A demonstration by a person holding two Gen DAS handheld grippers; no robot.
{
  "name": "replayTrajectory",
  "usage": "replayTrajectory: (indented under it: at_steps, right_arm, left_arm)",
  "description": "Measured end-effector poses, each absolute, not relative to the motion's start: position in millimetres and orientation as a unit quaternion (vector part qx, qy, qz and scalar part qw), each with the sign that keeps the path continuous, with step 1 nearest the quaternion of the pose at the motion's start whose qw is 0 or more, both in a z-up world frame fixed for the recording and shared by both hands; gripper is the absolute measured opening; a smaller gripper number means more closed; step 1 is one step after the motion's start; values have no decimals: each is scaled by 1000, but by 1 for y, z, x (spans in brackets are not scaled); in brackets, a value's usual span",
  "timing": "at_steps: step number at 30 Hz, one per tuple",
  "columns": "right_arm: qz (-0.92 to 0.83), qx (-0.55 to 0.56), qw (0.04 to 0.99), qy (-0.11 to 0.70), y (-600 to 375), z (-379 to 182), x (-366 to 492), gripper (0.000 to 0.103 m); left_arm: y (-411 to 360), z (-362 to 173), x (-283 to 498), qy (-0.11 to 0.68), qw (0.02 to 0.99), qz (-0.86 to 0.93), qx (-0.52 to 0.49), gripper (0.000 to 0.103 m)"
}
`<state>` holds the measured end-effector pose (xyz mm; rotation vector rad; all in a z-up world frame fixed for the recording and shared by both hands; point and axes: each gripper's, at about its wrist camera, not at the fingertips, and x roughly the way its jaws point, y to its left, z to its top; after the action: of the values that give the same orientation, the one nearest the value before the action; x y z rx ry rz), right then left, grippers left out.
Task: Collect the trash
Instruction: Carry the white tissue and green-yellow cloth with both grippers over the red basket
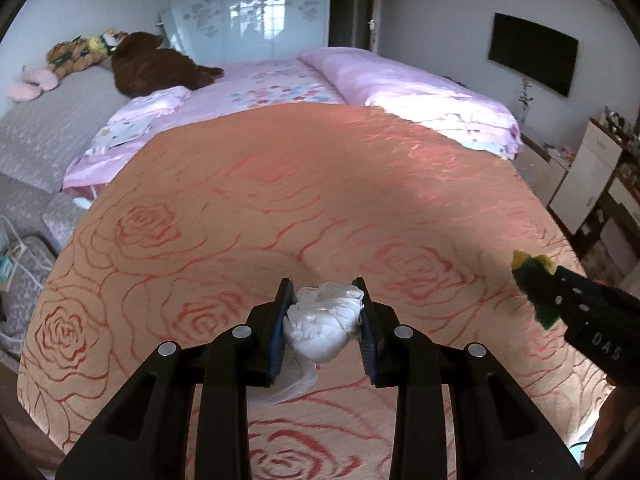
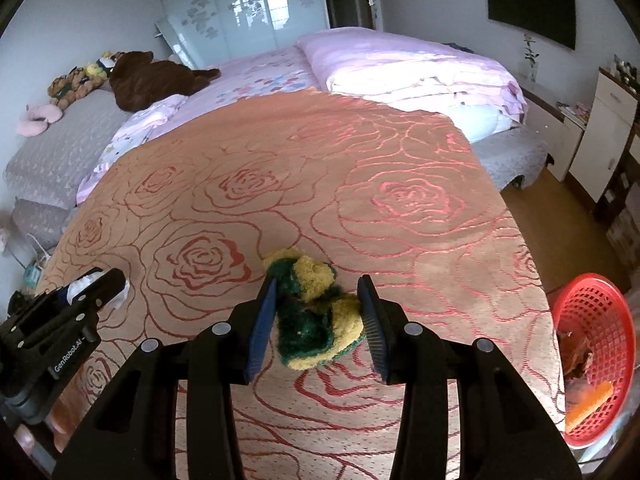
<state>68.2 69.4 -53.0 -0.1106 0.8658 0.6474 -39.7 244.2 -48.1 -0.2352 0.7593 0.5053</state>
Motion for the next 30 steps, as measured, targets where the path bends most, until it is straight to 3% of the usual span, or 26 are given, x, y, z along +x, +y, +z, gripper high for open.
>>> replayTrajectory:
  at_steps: [30]
  right_arm:
    - [197, 15, 903, 382, -64, -23, 93, 41]
  left_arm:
    - [136, -15, 35, 364, 926, 77, -55, 29]
